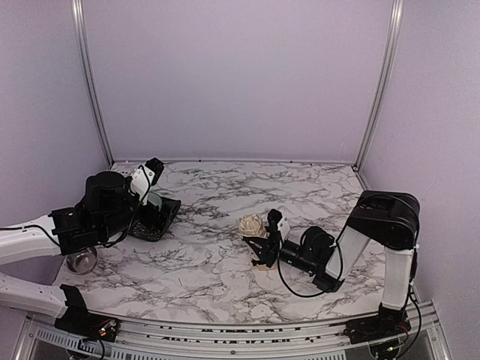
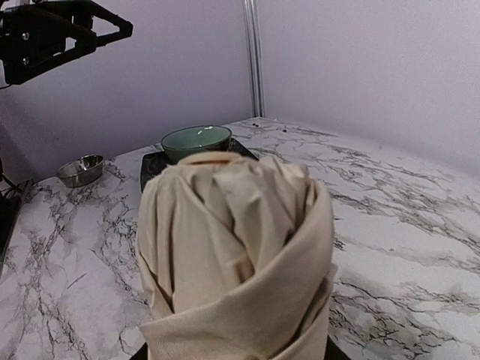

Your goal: Put away the umbrella

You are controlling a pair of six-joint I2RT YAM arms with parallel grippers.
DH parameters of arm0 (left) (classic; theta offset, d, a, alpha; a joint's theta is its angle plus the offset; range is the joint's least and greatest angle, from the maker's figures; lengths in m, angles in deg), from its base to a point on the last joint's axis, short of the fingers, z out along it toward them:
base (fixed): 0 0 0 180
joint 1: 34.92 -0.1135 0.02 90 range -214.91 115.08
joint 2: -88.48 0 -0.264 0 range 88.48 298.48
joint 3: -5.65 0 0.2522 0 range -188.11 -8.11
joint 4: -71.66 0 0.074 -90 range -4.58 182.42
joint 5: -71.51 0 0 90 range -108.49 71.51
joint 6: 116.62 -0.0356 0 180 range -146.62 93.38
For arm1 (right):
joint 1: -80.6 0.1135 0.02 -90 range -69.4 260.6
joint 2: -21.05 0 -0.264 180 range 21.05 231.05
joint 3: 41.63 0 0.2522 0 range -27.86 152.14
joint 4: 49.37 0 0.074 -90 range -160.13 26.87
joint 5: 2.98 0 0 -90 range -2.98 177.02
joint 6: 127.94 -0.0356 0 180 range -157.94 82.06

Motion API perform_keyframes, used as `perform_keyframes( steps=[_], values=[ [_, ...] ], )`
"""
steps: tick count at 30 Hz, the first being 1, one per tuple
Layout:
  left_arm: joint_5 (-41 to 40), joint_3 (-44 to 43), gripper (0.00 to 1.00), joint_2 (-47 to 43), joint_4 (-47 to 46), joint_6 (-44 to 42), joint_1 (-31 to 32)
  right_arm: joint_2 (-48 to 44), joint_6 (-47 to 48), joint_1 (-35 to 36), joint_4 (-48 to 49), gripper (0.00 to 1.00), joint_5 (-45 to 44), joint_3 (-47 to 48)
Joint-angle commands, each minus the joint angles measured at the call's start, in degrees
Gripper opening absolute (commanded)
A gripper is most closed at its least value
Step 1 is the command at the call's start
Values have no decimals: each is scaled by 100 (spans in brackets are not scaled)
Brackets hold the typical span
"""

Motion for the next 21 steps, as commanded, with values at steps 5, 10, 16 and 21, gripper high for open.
perform_keyframes(
  steps=[5,10,16,21],
  values=[
    [51,-201,99,39,147,-18,-41,-2080,731,-34,-2760,0,-566,794],
    [-87,-167,99,14,228,-35,-41,-2622,1247,-72,-6924,0,-2649,2444],
    [-126,-174,99,31,271,-66,-41,-2585,1518,-173,-8929,0,-5169,3204],
    [-119,-191,99,16,308,-103,-41,-1984,1303,-509,-9853,0,-5918,3518]
  ],
)
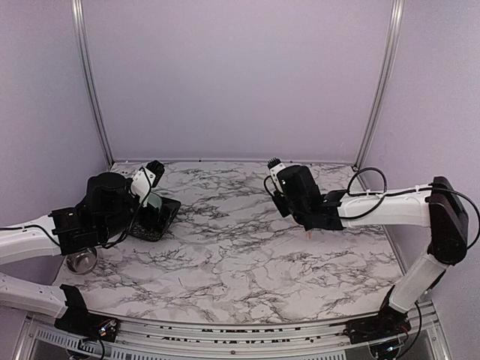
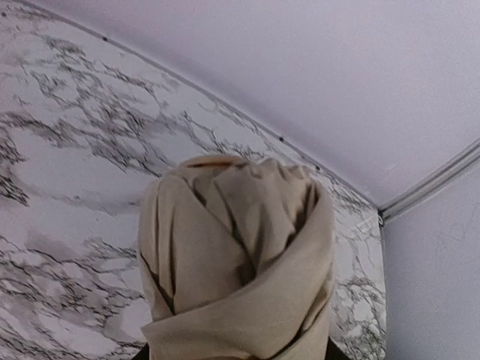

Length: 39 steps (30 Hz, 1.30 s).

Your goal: Put away the umbrella

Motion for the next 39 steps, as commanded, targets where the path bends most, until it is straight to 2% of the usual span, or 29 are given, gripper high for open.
perform_keyframes(
  steps=[1,4,8,11,17,18,19,20,21,25,29,34,37,39],
  values=[
    [-73,-185,99,-12,135,-97,-41,659,-137,-287,-1689,0,-1284,553],
    [-65,-178,99,-34,166,-90,-41,1467,-606,-317,-2576,0,-1539,1147],
    [-38,-155,99,-82,190,-79,-41,2424,-945,-321,-3346,16,-1089,1891],
    [-76,-141,99,-119,242,-100,-41,2954,-1073,-291,-3683,23,-736,2347],
    [-91,-125,99,-145,258,-148,-46,3441,-1069,-134,-3940,43,-492,2819],
    [-83,-127,99,-136,257,-162,-49,3474,-1069,-89,-3955,50,-368,2875],
    [-75,-135,99,-128,257,-168,-50,3490,-1057,-59,-3955,65,-186,2935],
    [-66,-144,99,-116,257,-175,-50,3490,-1053,33,-3946,87,115,2986],
    [-45,-153,99,-101,271,-184,-50,3480,-1034,147,-3945,98,394,3038],
    [25,-171,99,-60,298,-194,-50,3091,-956,258,-3857,100,1594,3179],
    [88,-156,99,-43,332,-201,-50,2101,-801,198,-3469,100,2710,2872],
    [176,-154,99,-33,316,-214,-50,880,-734,-512,-3033,100,4355,2088],
    [305,-158,99,48,303,-210,-50,618,-515,-939,-2856,100,5568,1732],
    [347,-198,99,142,340,-183,-50,648,-420,-1141,-2774,98,5666,1607]
  ],
)
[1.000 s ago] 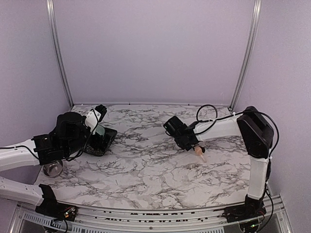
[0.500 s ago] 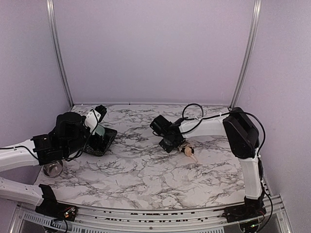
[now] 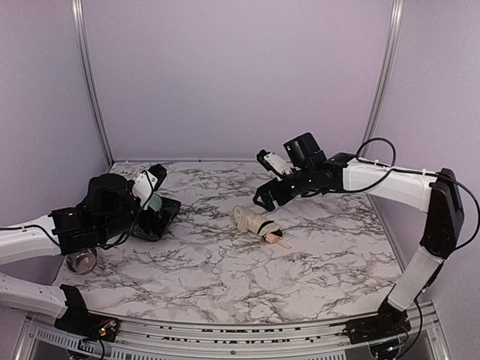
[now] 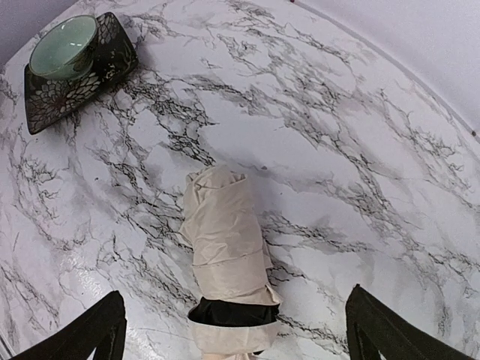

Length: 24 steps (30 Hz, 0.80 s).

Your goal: Put away the umbrella

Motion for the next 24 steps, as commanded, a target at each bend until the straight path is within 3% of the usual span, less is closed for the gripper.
perform_keyframes(
  steps=[1,6,8,12,18,24],
  values=[
    [190,-203,99,214,162,-9,-39,147,233,-508,320,95,1295,-338],
    [614,-204,99,556,184,174,-39,839,-53,-1086,337,73,1957,-325],
    [1051,-283,91,960,145,303,-39,1082,-68,-1114,243,68,1941,-312],
    [2034,-828,73,2270,39,738,-39,1267,-296,-1068,389,62,2513,-611],
    [2277,-1548,72,3872,-174,791,-39,764,-1290,-614,1470,60,2937,-1624],
    [2649,-2362,70,4986,58,673,-39,513,-2487,4,2601,58,2603,-2232]
  ],
)
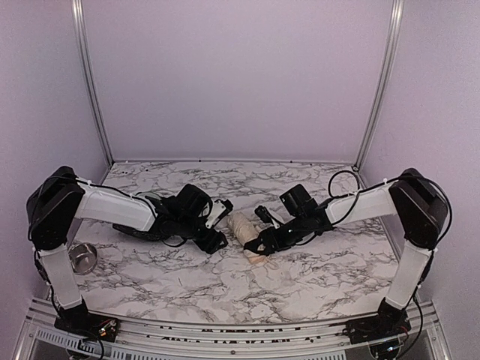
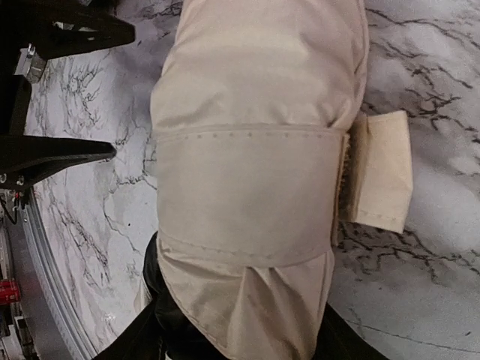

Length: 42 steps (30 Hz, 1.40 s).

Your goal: Put away the umbrella

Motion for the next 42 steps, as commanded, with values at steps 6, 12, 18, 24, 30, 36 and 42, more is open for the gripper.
perform_keyframes(
  steps=[6,12,18,24,30,36,42],
  values=[
    [260,-895,70,957,95,-113,-22,-69,-1266,759,1251,57,-263,-160],
    [349,-1064,70,1208,96,-168,-22,-70,-1603,997,1588,57,-405,-178],
    [274,-956,70,1038,130,-173,-22,-352,-1434,815,1335,59,-718,-301],
    [371,-433,71,385,27,-81,-22,-1146,-784,336,782,88,-557,-314],
    [274,-167,77,-393,38,-200,-110,-1979,-70,-379,113,100,-410,23],
    [-299,215,88,-1894,13,-170,-1046,-3067,345,-2427,503,100,-653,-464],
    [-1483,1092,99,-3401,-486,269,-2550,-3327,-296,-4280,1504,100,118,-1020]
  ],
)
